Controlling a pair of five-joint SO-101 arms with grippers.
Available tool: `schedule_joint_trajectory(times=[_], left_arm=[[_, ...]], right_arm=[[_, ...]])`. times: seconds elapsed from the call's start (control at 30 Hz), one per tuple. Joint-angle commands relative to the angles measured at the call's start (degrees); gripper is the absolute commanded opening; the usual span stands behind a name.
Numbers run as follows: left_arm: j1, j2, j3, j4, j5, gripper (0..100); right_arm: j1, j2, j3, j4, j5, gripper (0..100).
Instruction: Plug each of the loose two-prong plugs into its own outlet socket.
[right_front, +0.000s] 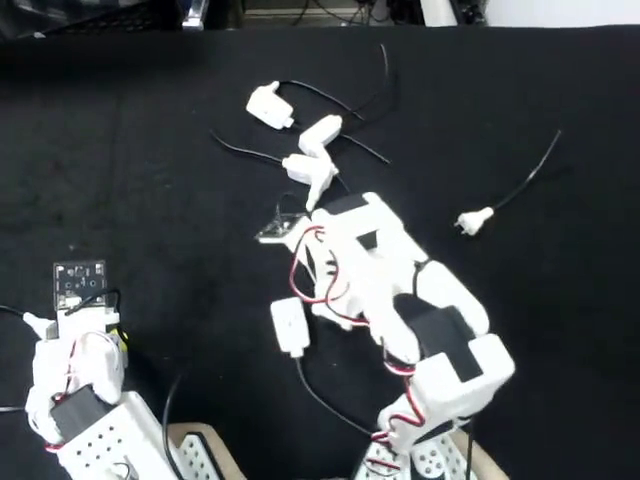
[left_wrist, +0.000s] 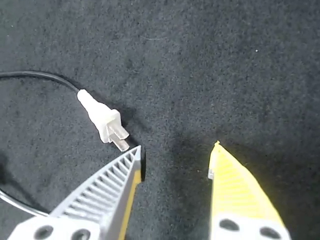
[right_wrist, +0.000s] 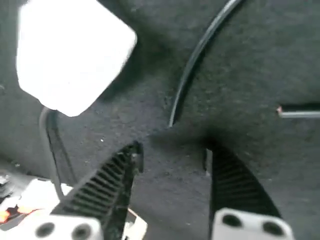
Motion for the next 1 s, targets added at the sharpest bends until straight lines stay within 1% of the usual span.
schedule_joint_trajectory(times=[0.0,0.13,0.23,0.3,0.4,0.5,0.67,0.87,0.97], left_arm=[[-0.57,-0.26,1.19,0.62,0.53,22],[-0.57,-0.26,1.19,0.62,0.53,22],[-0.57,-0.26,1.19,0.62,0.53,22],[-0.57,-0.26,1.19,0.62,0.53,22],[-0.57,-0.26,1.19,0.62,0.62,22],[-0.57,-0.26,1.19,0.62,0.62,22],[-0.66,-0.26,1.19,0.62,0.62,22],[-0.66,-0.26,1.19,0.62,0.62,22],[-0.66,-0.26,1.19,0.62,0.62,22]], right_arm=[[2.64,-0.31,-2.24,0.53,0.88,22.7],[2.29,-7.43,-9.27,7.82,0.79,22.7],[-1.49,-13.58,-13.67,11.69,0.79,22.7],[-5.36,-16.4,-13.93,12.04,-0.35,22.7],[-10.9,-16.22,-13.93,11.87,-5.1,22.7],[-13.89,-13.58,-12.97,8.44,-7.65,22.7],[-14.24,-7.87,-10.86,2.02,-8.18,22.7],[-13.27,-2.86,-10.86,-0.62,-8.18,22.7],[-11.69,-1.36,-10.95,-0.62,-8.0,22.7]])
